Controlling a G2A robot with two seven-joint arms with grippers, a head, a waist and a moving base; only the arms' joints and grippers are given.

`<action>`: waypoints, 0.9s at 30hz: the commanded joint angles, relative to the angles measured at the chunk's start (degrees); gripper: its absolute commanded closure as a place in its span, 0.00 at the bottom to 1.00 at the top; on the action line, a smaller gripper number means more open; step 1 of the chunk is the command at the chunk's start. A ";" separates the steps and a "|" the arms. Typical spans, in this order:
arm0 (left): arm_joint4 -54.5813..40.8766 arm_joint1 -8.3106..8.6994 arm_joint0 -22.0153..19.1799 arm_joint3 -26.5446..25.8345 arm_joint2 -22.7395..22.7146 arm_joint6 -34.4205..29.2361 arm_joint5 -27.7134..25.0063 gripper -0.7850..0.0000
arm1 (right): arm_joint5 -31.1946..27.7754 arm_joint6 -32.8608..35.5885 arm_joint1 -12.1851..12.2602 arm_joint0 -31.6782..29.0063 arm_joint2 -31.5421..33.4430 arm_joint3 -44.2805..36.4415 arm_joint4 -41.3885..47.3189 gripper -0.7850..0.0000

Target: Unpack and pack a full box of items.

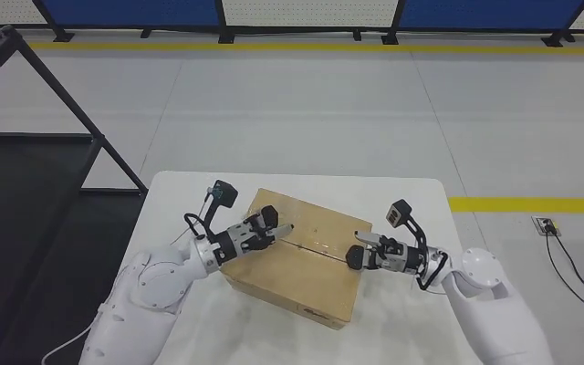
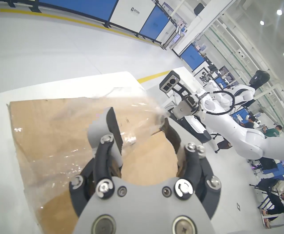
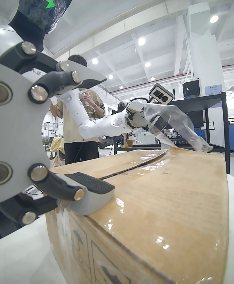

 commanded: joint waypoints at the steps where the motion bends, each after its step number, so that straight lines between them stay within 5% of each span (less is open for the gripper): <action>1: -2.79 -0.05 -0.06 0.16 0.45 -1.66 0.46 0.00 | -0.19 0.11 -0.02 0.34 -0.26 0.41 0.18 0.00; 9: -14.08 0.37 -1.76 0.72 -1.84 -8.44 2.33 0.00 | -1.03 0.37 -0.09 1.48 -1.02 1.92 0.91 0.00; 19: -22.54 1.17 -0.57 0.50 -10.45 -1.34 7.38 0.00 | -5.17 1.36 -0.03 3.04 -1.34 3.40 0.65 0.00; 24: -27.08 1.91 -1.12 1.02 -12.09 -10.74 16.35 0.00 | -7.38 2.57 0.04 3.70 -1.69 4.07 0.02 0.00; 27: -30.41 2.07 -2.06 2.15 -12.24 -15.15 15.19 0.00 | -6.40 1.81 0.00 4.24 -2.06 4.18 -0.10 0.00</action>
